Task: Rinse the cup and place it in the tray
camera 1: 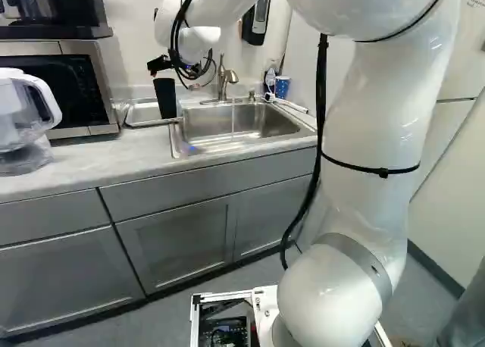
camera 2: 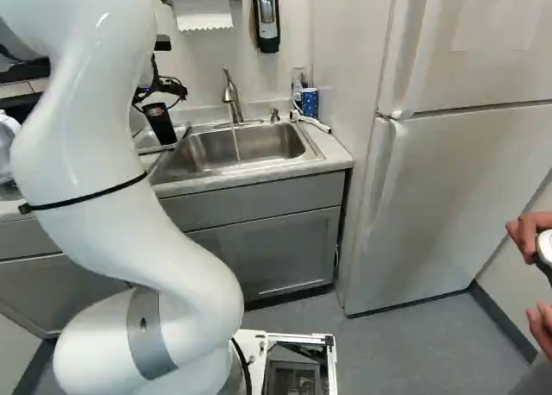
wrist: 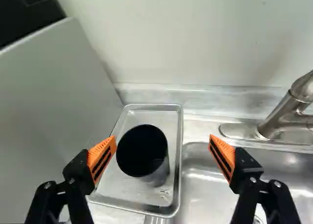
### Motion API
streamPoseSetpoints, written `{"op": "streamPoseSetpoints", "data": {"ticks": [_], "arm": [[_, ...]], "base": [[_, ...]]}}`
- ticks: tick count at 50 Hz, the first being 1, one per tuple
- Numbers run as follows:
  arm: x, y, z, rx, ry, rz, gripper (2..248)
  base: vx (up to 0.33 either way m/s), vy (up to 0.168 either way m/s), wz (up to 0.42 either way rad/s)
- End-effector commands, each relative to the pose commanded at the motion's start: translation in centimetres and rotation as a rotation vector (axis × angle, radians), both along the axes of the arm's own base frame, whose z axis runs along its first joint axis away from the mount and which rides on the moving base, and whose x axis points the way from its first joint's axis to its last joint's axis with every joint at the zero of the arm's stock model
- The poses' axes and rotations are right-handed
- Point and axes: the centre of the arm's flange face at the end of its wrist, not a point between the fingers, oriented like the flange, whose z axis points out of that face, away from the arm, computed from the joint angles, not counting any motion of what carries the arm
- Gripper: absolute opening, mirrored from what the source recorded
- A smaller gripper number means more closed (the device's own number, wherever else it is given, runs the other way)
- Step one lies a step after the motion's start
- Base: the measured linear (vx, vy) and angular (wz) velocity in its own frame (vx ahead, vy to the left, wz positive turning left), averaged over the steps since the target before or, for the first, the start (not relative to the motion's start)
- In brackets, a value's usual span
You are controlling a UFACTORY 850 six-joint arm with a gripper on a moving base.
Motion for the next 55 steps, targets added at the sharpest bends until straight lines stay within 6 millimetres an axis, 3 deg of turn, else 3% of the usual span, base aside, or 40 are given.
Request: {"op": "streamPoseSetpoints", "data": {"ticks": [40, 55], "arm": [[-1.4, -7.1, 4.8, -0.064, -0.112, -0.047, 247], [-0.9, -9.0, 6.6, -0.097, -0.171, -0.061, 247]], "base": [[0.000, 0.000, 0.000], [0.000, 0.000, 0.000]]}}
